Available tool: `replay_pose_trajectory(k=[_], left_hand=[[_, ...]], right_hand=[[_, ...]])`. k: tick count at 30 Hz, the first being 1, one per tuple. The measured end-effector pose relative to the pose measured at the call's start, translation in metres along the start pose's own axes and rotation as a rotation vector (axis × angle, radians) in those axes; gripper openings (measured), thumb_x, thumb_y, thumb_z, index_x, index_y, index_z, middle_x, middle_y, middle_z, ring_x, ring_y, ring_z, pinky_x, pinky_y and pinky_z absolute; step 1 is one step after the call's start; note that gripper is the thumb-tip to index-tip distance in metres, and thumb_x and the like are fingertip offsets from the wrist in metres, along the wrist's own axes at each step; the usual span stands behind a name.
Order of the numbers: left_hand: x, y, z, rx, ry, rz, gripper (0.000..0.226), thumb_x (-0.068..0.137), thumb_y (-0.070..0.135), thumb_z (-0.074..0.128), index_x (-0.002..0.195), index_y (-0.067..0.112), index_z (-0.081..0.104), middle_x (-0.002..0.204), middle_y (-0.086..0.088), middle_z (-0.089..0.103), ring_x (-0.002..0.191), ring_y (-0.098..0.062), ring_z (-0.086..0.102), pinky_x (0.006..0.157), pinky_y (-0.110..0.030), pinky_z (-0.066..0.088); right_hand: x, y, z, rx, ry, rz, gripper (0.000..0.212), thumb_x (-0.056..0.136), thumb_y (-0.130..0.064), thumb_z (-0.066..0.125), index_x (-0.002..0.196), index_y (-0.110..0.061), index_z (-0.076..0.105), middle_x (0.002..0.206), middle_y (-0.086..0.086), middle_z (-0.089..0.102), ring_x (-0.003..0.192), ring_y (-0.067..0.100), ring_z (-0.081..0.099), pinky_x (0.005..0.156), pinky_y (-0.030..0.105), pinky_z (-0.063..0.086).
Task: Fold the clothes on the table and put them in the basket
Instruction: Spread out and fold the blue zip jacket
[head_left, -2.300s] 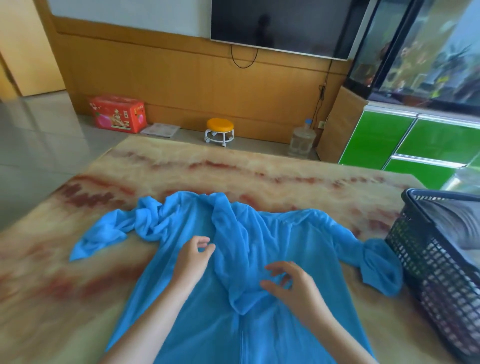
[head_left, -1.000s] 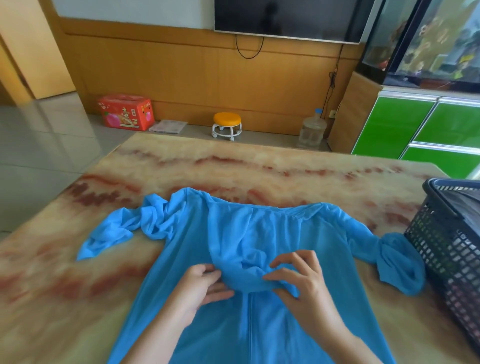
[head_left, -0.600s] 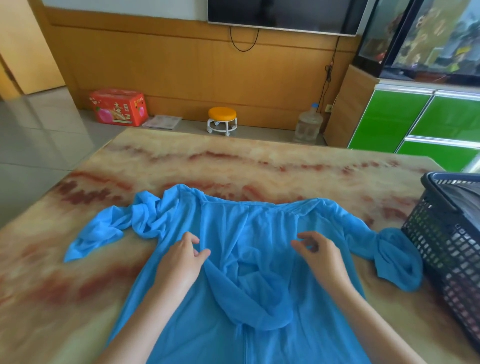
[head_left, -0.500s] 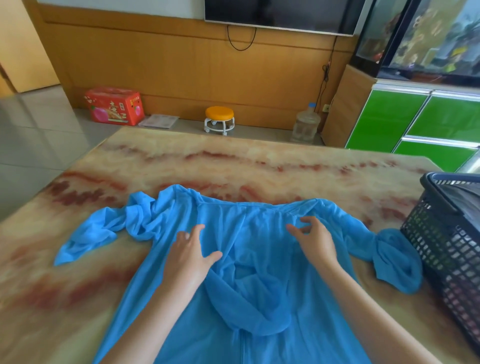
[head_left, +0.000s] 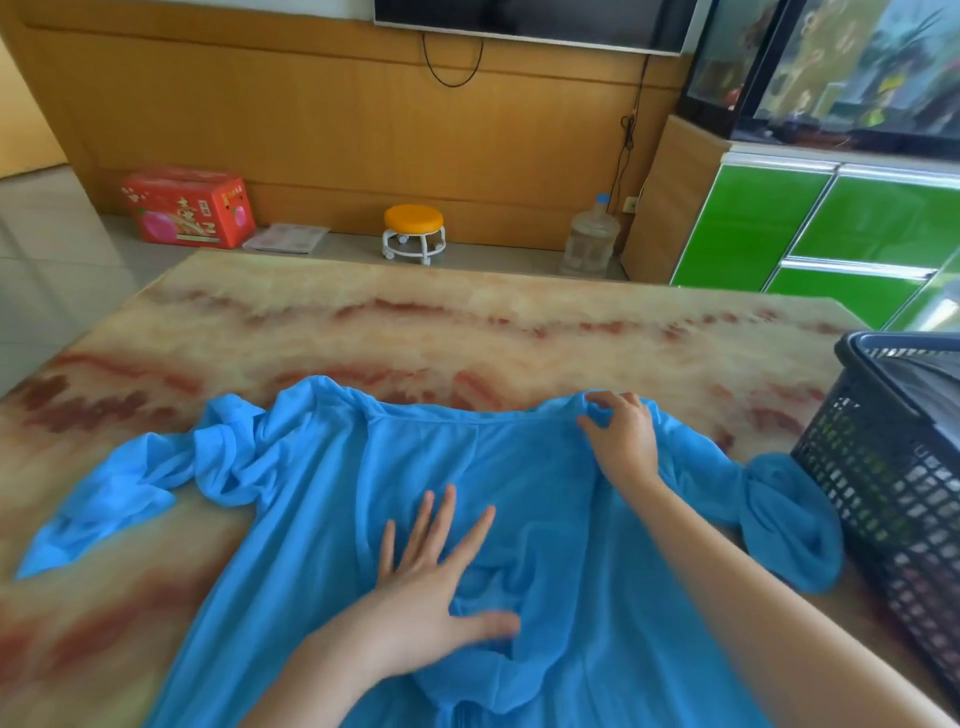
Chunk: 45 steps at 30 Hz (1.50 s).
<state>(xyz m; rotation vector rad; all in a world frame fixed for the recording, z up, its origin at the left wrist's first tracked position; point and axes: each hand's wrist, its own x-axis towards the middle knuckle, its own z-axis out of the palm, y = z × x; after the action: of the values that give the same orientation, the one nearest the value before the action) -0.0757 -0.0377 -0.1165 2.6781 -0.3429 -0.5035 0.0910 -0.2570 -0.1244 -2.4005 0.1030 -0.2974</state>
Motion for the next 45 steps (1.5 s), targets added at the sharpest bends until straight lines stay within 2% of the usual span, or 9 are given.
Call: replay_pose_trajectory(k=[3,6,14,19,23,28,34,41,45], left_hand=[[0.015,0.018,-0.014,-0.061,0.131,0.011,0.106,0.052,0.095,-0.008,0.145,0.044,-0.010,0.153,0.015,-0.026,0.132,-0.002,-0.038,0.111,-0.037,-0.023],[0.026,0.050,-0.011,0.051,0.092,0.092,0.067,0.094,0.061,0.028,0.149,0.038,-0.004,0.155,0.008,-0.023,0.135,-0.007,-0.036,0.112,-0.038,-0.022],[0.050,0.115,0.015,-0.110,0.086,0.181,0.047,0.097,0.036,0.047,0.143,0.031,0.037,0.155,0.004,0.026,0.146,-0.014,0.005,0.117,-0.033,0.003],[0.054,0.131,0.013,-0.698,0.252,0.076,0.025,0.095,0.026,0.054,0.119,0.023,0.063,0.120,0.010,0.062,0.119,-0.007,0.053,0.091,-0.008,0.034],[0.061,0.149,-0.004,-1.177,0.103,-0.109,0.027,0.090,0.049,0.053,0.099,0.026,0.063,0.102,0.000,0.070,0.096,-0.013,0.066,0.088,-0.030,0.053],[0.065,0.123,-0.016,-1.126,0.342,-0.253,0.017,0.084,0.025,0.070,0.074,0.013,0.062,0.068,0.001,0.066,0.074,-0.015,0.065,0.061,-0.024,0.048],[0.062,0.055,-0.030,-1.217,0.623,-0.324,0.014,0.090,0.020,0.061,0.078,0.022,0.057,0.089,-0.005,0.063,0.088,-0.024,0.059,0.087,-0.041,0.047],[0.058,-0.010,-0.053,-1.051,0.978,-0.414,0.026,0.097,0.019,0.049,0.117,0.004,0.056,0.110,-0.009,0.057,0.105,-0.023,0.054,0.090,-0.035,0.040],[0.054,-0.045,-0.053,-0.884,0.818,-0.498,0.060,0.089,0.002,0.054,0.144,0.012,0.032,0.144,-0.018,0.036,0.126,-0.034,0.044,0.099,-0.042,0.038]], right_hand=[[-0.025,0.017,-0.036,0.033,0.038,-0.030,0.022,0.086,-0.011,0.064,0.107,-0.014,0.069,0.109,0.003,0.064,0.111,0.024,0.050,0.093,0.027,0.036],[-0.069,0.048,-0.080,-0.103,0.057,-0.047,0.022,0.083,-0.009,0.068,0.103,-0.017,0.071,0.110,0.002,0.066,0.110,0.024,0.052,0.091,0.028,0.036],[-0.127,0.099,-0.132,-0.423,0.051,0.115,0.036,0.082,-0.031,0.071,0.114,-0.015,0.066,0.114,0.004,0.059,0.108,0.025,0.052,0.087,0.037,0.043],[-0.119,0.080,-0.140,0.060,0.281,0.157,0.014,0.085,-0.024,0.069,0.099,-0.021,0.072,0.090,-0.005,0.071,0.086,0.015,0.064,0.077,0.033,0.049],[-0.130,0.029,-0.125,0.432,0.104,0.022,0.019,0.083,-0.015,0.072,0.082,-0.034,0.069,0.079,-0.021,0.071,0.073,0.000,0.062,0.070,0.015,0.048],[-0.144,0.005,-0.084,0.292,-0.206,-0.229,0.023,0.087,-0.018,0.068,0.107,-0.028,0.073,0.109,-0.018,0.068,0.106,-0.005,0.059,0.094,0.015,0.044],[-0.114,0.031,-0.089,0.196,-0.146,-0.301,0.034,0.083,-0.010,0.071,0.112,-0.028,0.068,0.118,-0.020,0.060,0.114,-0.002,0.048,0.098,0.006,0.030],[-0.057,0.059,-0.085,0.037,-0.325,-0.160,0.042,0.084,-0.014,0.070,0.125,-0.020,0.060,0.126,0.003,0.057,0.120,0.009,0.044,0.094,0.003,0.024],[-0.034,0.054,-0.073,-0.016,-0.290,-0.139,0.027,0.083,-0.022,0.071,0.110,-0.022,0.070,0.115,0.005,0.064,0.119,0.020,0.047,0.102,0.024,0.031]])
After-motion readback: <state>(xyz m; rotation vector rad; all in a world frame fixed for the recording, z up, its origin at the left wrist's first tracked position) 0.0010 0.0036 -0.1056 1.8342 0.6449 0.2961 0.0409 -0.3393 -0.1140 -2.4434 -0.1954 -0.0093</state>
